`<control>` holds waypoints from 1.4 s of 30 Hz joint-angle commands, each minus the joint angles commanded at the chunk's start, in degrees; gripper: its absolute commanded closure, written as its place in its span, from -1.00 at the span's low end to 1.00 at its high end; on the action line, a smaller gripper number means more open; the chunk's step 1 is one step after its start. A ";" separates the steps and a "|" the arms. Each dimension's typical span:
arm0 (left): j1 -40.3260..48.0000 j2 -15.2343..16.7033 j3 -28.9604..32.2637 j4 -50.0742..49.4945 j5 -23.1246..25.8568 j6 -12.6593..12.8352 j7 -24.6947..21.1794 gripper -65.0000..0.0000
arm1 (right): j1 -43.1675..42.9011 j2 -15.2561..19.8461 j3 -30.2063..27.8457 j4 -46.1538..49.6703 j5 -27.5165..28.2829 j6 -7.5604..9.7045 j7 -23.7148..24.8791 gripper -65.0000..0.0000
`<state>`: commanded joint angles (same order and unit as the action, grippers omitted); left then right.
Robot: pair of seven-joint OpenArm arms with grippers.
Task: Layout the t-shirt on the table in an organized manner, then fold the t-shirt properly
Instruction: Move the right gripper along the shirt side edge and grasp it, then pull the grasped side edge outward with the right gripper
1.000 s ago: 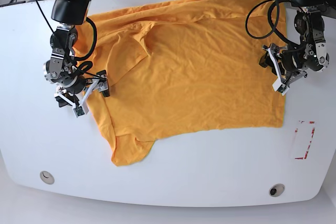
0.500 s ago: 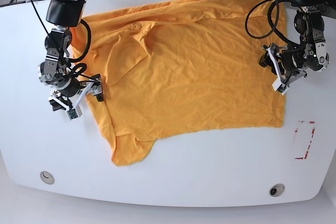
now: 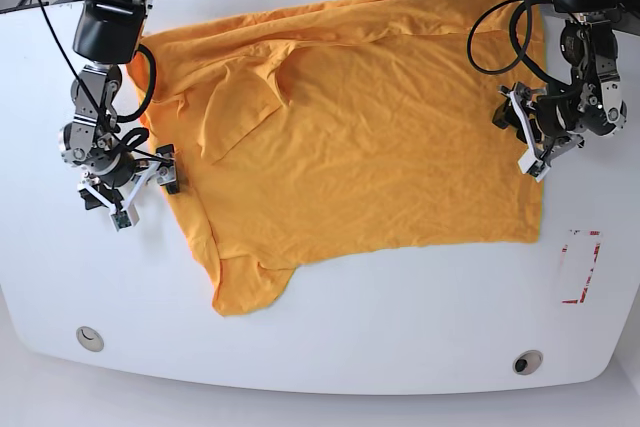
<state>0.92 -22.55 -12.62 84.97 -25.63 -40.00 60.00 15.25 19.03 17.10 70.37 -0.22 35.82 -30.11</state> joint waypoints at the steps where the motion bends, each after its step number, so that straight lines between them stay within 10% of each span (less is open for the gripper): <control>1: 0.09 0.00 0.00 0.00 0.00 0.00 0.00 0.09 | 0.00 -0.09 0.00 1.76 0.00 0.00 -1.49 -1.00; 20: 0.00 0.00 0.00 0.00 0.00 0.00 0.00 0.09 | 0.09 -6.07 -0.35 4.48 -0.26 0.00 -4.04 -1.00; 42: 0.18 0.00 0.00 0.00 0.18 0.00 0.00 0.09 | 1.85 -1.85 -0.26 -7.91 -0.09 0.00 3.78 -1.00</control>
<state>1.10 -22.55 -12.62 84.97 -25.45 -40.00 60.00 17.10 17.19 16.84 62.46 -0.31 35.82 -26.33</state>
